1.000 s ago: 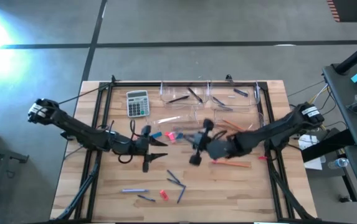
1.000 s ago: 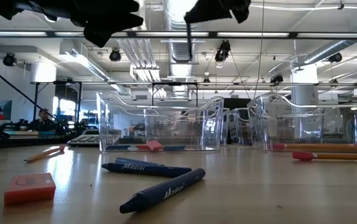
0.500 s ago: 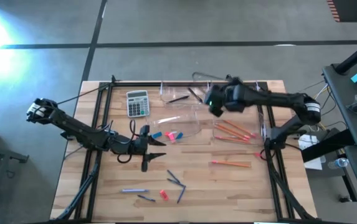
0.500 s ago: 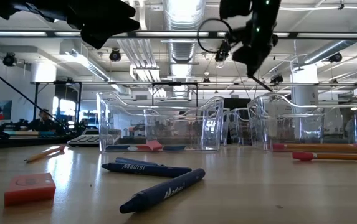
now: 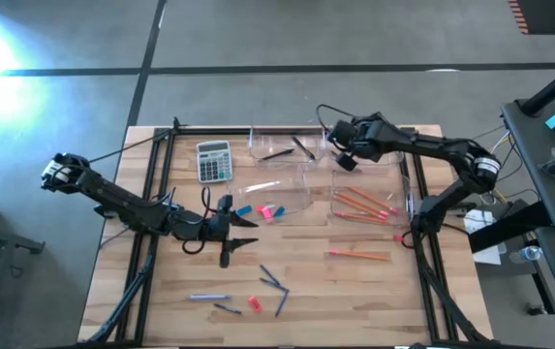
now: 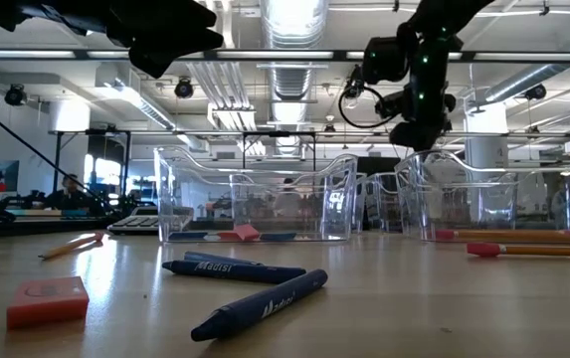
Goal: Sort crayons/erasers/pens/pencils in bins
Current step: Put the blue crayon into the top right transparent bin
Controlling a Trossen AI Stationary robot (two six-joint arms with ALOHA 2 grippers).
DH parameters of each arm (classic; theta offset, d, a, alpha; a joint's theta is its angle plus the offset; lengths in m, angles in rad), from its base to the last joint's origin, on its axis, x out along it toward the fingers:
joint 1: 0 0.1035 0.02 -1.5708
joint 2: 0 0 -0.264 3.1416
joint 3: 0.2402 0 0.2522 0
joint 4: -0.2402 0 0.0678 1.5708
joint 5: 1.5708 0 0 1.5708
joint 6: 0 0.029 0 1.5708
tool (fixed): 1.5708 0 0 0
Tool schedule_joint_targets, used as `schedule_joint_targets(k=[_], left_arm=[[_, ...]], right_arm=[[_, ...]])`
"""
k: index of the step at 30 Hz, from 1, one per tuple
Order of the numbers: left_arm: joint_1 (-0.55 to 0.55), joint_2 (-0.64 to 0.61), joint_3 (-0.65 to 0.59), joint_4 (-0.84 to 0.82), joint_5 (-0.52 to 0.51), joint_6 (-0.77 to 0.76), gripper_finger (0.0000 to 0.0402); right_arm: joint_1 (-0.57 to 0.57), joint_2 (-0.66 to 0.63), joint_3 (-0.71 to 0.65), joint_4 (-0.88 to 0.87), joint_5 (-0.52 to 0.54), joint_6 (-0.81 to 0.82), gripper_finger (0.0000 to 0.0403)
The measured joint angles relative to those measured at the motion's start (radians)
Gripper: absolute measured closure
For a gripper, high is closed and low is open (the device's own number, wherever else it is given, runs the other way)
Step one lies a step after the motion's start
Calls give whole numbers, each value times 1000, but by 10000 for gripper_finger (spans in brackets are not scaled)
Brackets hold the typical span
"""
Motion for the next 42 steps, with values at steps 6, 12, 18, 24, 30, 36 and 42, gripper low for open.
schedule_joint_targets(k=[6, 12, 18, 24, 30, 36, 42], left_arm=[[0, 0, -2, -1, 0, 0, 243], [0, 0, -7, -10, 0, 0, 243], [0, 0, -7, -32, -19, 0, 243], [1, 0, -7, -28, -56, 0, 243], [1, 0, -7, -28, -57, -26, 243], [1, 0, -7, -27, -72, -26, 243], [1, 1, -7, -36, -72, -25, 243]], right_arm=[[4, -10, 7, -20, 1, 7, 258], [105, -116, 33, -66, 3, 89, 238], [362, -302, 7, -6, 3, 250, 237], [680, -440, -159, 388, 50, 297, 237], [897, -445, -376, 954, 81, 151, 236], [985, -261, -606, 1551, 72, 1, 236], [989, -36, -632, 1750, -101, -2, 236]])
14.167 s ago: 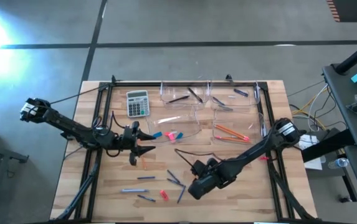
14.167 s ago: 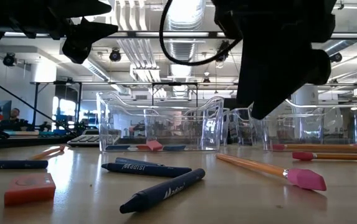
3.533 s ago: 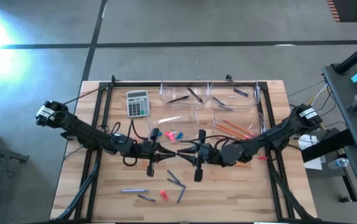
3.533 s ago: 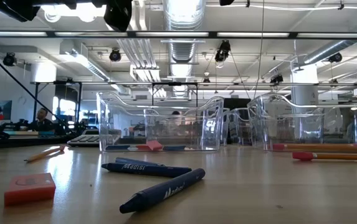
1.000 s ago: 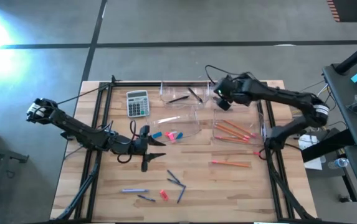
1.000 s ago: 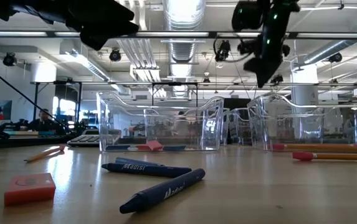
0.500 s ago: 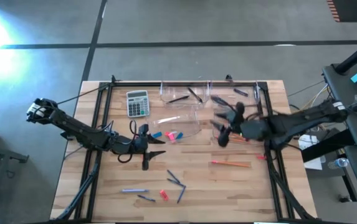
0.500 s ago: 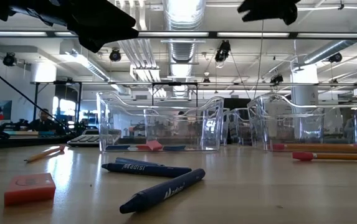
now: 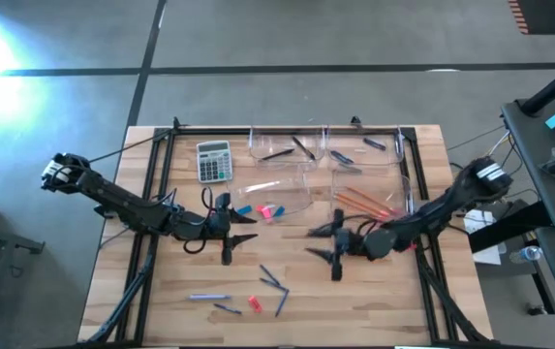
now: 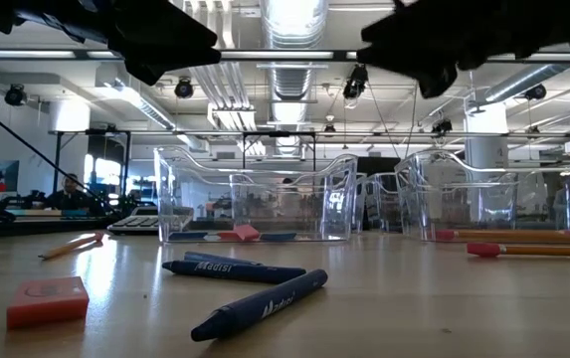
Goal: Sort crayons/erasers/pens/pencils in bins
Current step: Put the blue crayon into the top right transparent bin
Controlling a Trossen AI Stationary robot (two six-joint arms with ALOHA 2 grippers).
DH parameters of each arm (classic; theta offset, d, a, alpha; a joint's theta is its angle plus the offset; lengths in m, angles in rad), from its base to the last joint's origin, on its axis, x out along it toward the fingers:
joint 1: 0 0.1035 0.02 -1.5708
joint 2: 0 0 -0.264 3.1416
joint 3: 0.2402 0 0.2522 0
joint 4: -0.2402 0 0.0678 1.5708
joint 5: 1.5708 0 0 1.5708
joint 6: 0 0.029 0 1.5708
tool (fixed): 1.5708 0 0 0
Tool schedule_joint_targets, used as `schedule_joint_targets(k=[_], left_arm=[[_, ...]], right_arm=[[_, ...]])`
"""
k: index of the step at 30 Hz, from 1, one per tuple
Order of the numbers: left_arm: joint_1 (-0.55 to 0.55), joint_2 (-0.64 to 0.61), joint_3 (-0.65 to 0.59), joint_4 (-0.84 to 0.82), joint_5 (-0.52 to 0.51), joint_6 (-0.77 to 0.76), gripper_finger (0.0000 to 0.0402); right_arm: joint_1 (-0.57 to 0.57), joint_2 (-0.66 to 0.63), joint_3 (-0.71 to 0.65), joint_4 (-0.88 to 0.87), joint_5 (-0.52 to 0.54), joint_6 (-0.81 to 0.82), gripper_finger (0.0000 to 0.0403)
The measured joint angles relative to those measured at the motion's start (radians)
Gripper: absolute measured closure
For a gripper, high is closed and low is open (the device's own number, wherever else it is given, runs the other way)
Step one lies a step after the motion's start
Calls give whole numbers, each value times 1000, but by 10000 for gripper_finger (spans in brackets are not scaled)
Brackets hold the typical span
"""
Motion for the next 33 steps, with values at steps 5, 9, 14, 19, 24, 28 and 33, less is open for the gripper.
schedule_joint_targets(k=[5, 9, 14, 19, 24, 28, 33], left_arm=[[0, 0, 0, -1, 0, 11, 243], [0, 0, 0, -1, 0, 29, 243], [0, 0, 0, -1, 0, 29, 243], [0, 0, 0, -2, 0, 28, 243], [0, 0, 0, -1, 0, 27, 243], [0, 0, 0, -1, 0, 27, 243], [0, 0, 0, -2, 0, 27, 243]], right_arm=[[3, 156, 66, -21, -40, 33, 237], [5, 292, 152, -38, -139, -37, 243], [6, 434, 330, -252, -257, -57, 255], [11, 514, 590, -749, -324, -61, 268], [32, 596, 795, -988, -325, -57, 283], [45, 647, 892, -1067, -325, -90, 293], [43, 655, 933, -1166, -317, -63, 295]])
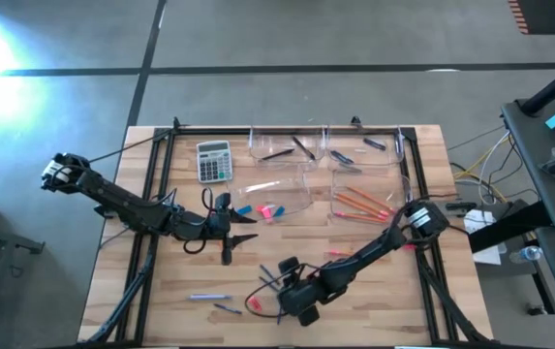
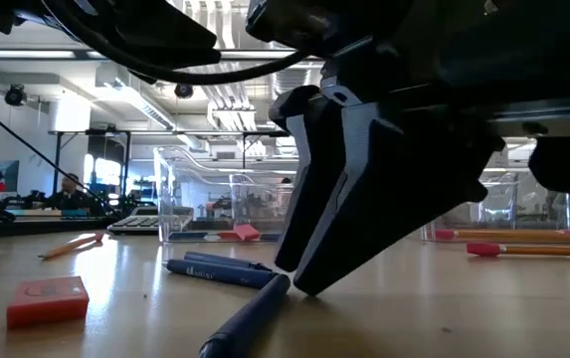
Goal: Sort crayons/erasers/pens/pencils in bins
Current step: Put the blue crayon into the top right transparent bin
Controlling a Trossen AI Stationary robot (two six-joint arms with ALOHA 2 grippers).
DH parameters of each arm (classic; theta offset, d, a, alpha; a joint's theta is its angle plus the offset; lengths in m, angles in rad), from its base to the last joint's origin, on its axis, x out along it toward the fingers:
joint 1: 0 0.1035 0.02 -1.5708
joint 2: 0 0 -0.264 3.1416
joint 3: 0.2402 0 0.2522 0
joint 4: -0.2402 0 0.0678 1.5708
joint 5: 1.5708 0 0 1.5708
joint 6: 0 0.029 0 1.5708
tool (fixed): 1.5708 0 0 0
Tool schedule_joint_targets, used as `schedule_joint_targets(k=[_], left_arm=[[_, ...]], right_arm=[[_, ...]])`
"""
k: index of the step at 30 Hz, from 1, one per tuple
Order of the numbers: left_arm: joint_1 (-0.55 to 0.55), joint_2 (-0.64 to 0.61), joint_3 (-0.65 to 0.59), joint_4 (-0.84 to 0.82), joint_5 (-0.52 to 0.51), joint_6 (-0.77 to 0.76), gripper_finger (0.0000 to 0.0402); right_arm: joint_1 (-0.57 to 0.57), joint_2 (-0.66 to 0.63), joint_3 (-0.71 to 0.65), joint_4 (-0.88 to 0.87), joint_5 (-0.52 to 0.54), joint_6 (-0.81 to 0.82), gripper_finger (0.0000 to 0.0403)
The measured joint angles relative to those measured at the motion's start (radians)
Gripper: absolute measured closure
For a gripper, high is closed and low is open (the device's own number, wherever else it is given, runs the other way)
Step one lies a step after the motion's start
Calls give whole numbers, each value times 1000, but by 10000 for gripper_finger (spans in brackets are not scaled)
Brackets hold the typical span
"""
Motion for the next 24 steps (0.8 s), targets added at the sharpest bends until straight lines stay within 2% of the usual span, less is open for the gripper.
schedule_joint_targets(k=[5, 9, 15, 18, 24], left_arm=[[0, 0, 0, 0, 0, 0, 243], [0, 0, -1, 2, 0, 0, 243], [-3, -3, -1, -1, 10, -3, 243], [-15, -54, 9, -68, 48, -27, 243], [-38, -156, 12, -110, 52, -79, 243]], right_arm=[[12, -51, 1, -10, -8, 10, 297], [37, -99, 6, 64, -17, -58, 308], [36, -82, 5, 124, -161, -118, 314], [30, -63, 5, 113, -168, -129, 314], [23, -41, 9, 121, -158, -237, 302]])
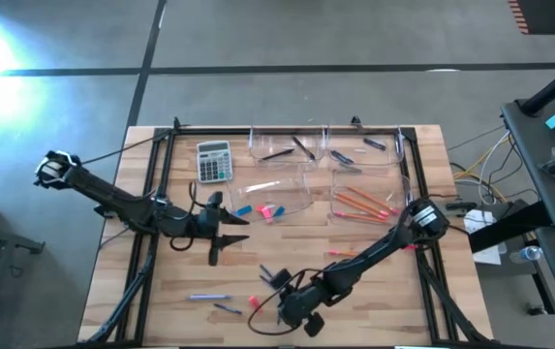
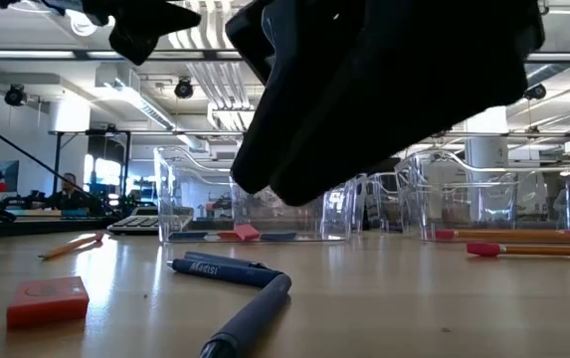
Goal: Sort crayons/erasers/pens/pencils in bins
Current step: Put the blue crayon into the top right transparent bin
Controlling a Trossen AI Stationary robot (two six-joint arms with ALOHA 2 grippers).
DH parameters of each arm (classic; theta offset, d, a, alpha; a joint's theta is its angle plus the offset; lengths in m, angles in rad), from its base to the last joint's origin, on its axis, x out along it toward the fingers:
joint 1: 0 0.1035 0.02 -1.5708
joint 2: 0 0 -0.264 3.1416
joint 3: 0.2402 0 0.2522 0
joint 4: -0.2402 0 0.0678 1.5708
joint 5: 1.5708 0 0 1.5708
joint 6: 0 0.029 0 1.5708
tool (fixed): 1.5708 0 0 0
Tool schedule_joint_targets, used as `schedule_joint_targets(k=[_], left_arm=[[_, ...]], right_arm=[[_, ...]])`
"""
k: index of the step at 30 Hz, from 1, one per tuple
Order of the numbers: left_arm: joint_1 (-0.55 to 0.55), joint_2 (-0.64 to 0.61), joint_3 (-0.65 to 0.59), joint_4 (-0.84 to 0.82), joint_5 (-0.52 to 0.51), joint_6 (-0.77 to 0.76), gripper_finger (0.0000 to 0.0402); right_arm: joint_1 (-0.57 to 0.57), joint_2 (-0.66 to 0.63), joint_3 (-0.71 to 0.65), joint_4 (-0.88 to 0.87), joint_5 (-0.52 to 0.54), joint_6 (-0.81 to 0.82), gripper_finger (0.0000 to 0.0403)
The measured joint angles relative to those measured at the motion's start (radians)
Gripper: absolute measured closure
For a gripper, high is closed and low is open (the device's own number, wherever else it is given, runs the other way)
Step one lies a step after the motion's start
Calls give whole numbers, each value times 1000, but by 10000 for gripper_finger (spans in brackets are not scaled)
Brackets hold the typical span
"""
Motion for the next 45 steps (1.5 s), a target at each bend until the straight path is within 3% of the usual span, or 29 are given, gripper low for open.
schedule_joint_targets(k=[8, 31, 45], left_arm=[[-11, 5, -10, -20, 0, 0, 243], [-11, 13, -4, 0, 9, -26, 243], [-11, 13, -4, -11, 9, -27, 243]], right_arm=[[-13, 6, 1, -4, -52, -40, 265], [-69, 6, -27, 8, -120, -35, 270], [-77, 95, 5, 0, -161, 14, 271]])
